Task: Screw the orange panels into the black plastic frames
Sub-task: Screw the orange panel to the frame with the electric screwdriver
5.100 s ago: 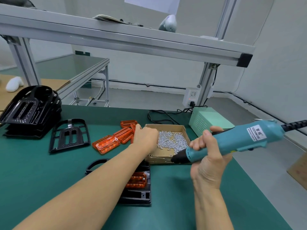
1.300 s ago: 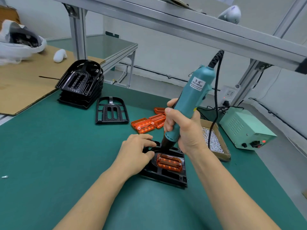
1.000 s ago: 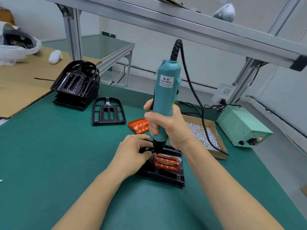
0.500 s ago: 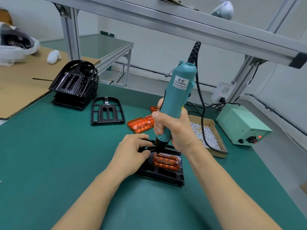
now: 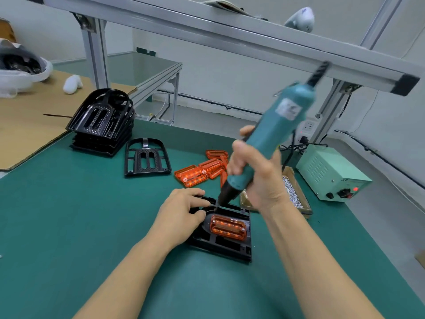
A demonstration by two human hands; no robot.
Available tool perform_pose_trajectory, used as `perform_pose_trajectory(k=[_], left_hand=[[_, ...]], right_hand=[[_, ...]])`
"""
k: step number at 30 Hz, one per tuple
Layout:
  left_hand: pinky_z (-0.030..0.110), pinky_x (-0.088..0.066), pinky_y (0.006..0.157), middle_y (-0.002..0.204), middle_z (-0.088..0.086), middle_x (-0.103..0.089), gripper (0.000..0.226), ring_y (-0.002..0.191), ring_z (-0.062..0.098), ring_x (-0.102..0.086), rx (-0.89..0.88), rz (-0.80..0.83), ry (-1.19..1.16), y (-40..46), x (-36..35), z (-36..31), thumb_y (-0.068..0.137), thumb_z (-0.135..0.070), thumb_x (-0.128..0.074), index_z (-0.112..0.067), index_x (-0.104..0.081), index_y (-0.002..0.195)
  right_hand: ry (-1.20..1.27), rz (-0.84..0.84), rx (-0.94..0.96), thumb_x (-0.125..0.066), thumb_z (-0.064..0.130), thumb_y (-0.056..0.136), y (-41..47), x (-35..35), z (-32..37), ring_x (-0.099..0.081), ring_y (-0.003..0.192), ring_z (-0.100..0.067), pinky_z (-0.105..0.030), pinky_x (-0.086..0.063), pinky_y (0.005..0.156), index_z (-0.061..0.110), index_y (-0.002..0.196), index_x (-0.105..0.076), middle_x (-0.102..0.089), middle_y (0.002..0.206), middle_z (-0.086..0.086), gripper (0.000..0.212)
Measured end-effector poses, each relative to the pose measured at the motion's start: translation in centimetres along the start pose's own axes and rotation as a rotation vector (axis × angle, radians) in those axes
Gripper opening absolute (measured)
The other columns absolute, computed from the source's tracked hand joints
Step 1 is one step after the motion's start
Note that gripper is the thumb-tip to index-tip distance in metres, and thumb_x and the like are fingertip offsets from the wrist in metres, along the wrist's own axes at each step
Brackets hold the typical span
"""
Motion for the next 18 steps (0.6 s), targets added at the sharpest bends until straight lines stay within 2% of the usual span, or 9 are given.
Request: perform_pose_trajectory(k=[6, 10, 14, 18], left_hand=[[0.03, -0.03, 0.106, 0.134, -0.018, -0.051, 0.028, 0.129, 0.007, -0.034, 0.006, 0.009, 0.024, 0.0, 0.1, -0.1, 0.09, -0.015, -0.06, -0.027, -0.069, 0.114], [0.029, -0.031, 0.105, 0.134, -0.018, -0.052, 0.028, 0.128, 0.008, -0.037, 0.017, 0.004, 0.014, -0.1, 0.1, -0.3, 0.089, -0.014, -0.06, -0.026, -0.07, 0.112], [0.03, -0.031, 0.104, 0.134, -0.017, -0.052, 0.028, 0.127, 0.009, -0.037, 0.021, -0.009, 0.019, -0.1, 0.1, -0.4, 0.089, -0.013, -0.06, -0.026, -0.07, 0.112], [0.033, -0.033, 0.105, 0.133, -0.016, -0.052, 0.027, 0.127, 0.011, -0.039, 0.017, -0.013, 0.036, -0.1, 0.1, -0.5, 0.089, -0.014, -0.061, -0.025, -0.071, 0.111]], right_hand=[[0.02, -0.341, 0.171, -0.067, 0.009, 0.083, 0.1, 3.1, 5.2, -0.046, 0.047, -0.01, -0.024, -0.045, 0.051, 0.02, 0.084, -0.058, -0.051, 0.058, 0.005, 0.014], [0.002, -0.546, 0.193, -0.067, 0.014, 0.088, -1.3, 5.7, 7.7, -0.046, 0.047, -0.011, -0.023, -0.044, 0.05, 0.021, 0.08, -0.055, -0.051, 0.056, 0.003, 0.016], [-0.078, -0.709, 0.089, -0.063, 0.028, 0.091, -3.8, 8.7, 9.5, -0.048, 0.047, -0.012, -0.022, -0.047, 0.052, 0.018, 0.085, -0.048, -0.05, 0.057, 0.003, 0.018], [-0.219, -0.8, -0.117, -0.059, 0.03, 0.094, -6.6, 11.7, 10.4, -0.053, 0.046, -0.012, -0.024, -0.052, 0.049, 0.016, 0.089, -0.047, -0.052, 0.064, -0.002, 0.02]])
Point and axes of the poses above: each hand's wrist, its own y-axis towards the middle knuckle, its own x-axis out of the back of the hand, z = x × y, the point moved 2 cm from there along y, towards the middle knuckle
